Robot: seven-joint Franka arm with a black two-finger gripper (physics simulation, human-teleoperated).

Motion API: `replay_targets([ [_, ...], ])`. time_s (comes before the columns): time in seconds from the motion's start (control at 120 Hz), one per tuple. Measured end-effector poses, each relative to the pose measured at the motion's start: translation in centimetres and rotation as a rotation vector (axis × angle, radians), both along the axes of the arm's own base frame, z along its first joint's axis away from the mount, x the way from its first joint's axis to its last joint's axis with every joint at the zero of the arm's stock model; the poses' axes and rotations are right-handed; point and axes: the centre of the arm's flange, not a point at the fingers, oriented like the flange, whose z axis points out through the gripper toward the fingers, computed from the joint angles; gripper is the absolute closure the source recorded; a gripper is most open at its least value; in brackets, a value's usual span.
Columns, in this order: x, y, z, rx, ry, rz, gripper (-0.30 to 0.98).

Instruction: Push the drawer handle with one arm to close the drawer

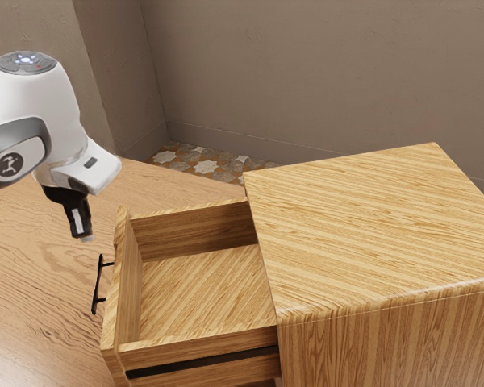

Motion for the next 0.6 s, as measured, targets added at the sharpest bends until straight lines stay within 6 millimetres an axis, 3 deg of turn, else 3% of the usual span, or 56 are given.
replay_targets([
  [0.283, 0.2, 0.5, -2.1, -0.064, 0.001, -0.082, 0.78],
  [0.417, -3.6, -0.4, -3.0, -0.07, -0.045, -0.122, 0.78],
  [0.6, -6.2, -0.4, -2.7, -0.084, -0.113, -0.136, 0.79],
])
